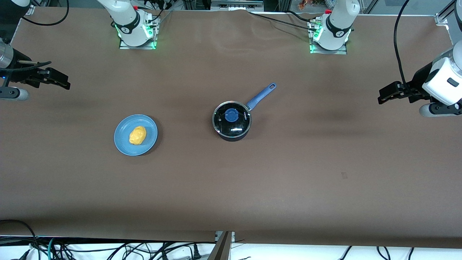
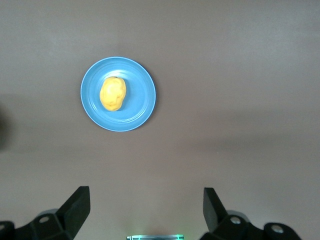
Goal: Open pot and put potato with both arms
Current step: 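Reach the left gripper to the blue knob of the glass lid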
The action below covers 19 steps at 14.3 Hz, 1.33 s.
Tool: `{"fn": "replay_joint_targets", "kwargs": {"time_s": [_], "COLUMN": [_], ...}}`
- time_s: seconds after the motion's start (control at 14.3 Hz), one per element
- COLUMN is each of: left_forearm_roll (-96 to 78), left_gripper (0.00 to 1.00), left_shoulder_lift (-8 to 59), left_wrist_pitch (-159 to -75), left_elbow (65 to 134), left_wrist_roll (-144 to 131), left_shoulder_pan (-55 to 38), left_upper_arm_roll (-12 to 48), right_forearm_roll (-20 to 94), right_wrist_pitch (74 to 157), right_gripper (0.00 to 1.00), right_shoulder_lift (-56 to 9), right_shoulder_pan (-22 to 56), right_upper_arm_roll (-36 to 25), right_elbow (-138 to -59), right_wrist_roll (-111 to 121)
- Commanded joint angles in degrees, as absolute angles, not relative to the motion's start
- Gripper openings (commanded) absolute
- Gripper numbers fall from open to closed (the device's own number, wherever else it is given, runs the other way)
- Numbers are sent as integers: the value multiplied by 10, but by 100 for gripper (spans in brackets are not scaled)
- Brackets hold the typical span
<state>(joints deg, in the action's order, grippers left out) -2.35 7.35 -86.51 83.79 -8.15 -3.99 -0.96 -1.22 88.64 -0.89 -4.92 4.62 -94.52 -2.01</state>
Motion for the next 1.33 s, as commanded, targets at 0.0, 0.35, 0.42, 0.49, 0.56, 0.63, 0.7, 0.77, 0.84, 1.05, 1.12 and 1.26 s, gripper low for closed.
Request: {"fn": "replay_joint_targets", "kwargs": {"time_s": [0.0, 0.35, 0.42, 0.49, 0.56, 0.63, 0.7, 0.77, 0.84, 1.05, 1.12, 1.26], "left_forearm_roll": [-12, -18, -20, -20, -20, -21, -20, -19, -18, -13, -12, -12], "left_gripper": [100, 100, 100, 100, 100, 100, 100, 100, 100, 100, 100, 100], "left_shoulder_lift": [75, 85, 96, 107, 113, 126, 143, 161, 178, 234, 253, 286], "left_wrist_pitch": [-854, -858, -862, -884, -916, -945, -960, -978, -1004, -1092, -1115, -1152], "left_elbow": [827, 828, 828, 830, 834, 837, 837, 836, 836, 836, 835, 834], "left_wrist_roll": [-70, -92, -123, -160, -202, -245, -280, -310, -341, -453, -465, -467], "left_shoulder_pan": [-38, -50, -56, -65, -74, -83, -96, -115, -142, -210, -229, -265], "left_upper_arm_roll": [-4, 13, 30, 49, 66, 82, 101, 109, 110, 110, 109, 109], "right_forearm_roll": [-10, -4, -4, -4, -4, -4, -4, -4, -4, -4, -4, -9], "right_wrist_pitch": [887, 885, 883, 882, 882, 881, 880, 879, 879, 875, 875, 875], "right_gripper": [100, 100, 100, 100, 100, 100, 100, 100, 100, 100, 100, 100], "right_shoulder_lift": [-18, -17, -17, -17, -17, -17, -17, -17, -17, -15, -15, -17], "right_shoulder_pan": [-57, -57, -57, -57, -57, -57, -57, -57, -57, -56, -57, -56], "right_upper_arm_roll": [53, 54, 54, 54, 54, 54, 54, 54, 54, 54, 54, 54], "right_elbow": [-933, -932, -932, -932, -932, -932, -932, -932, -932, -932, -932, -929], "right_wrist_roll": [-15, -23, -23, -23, -23, -23, -23, -23, -23, -24, -25, -25]}}
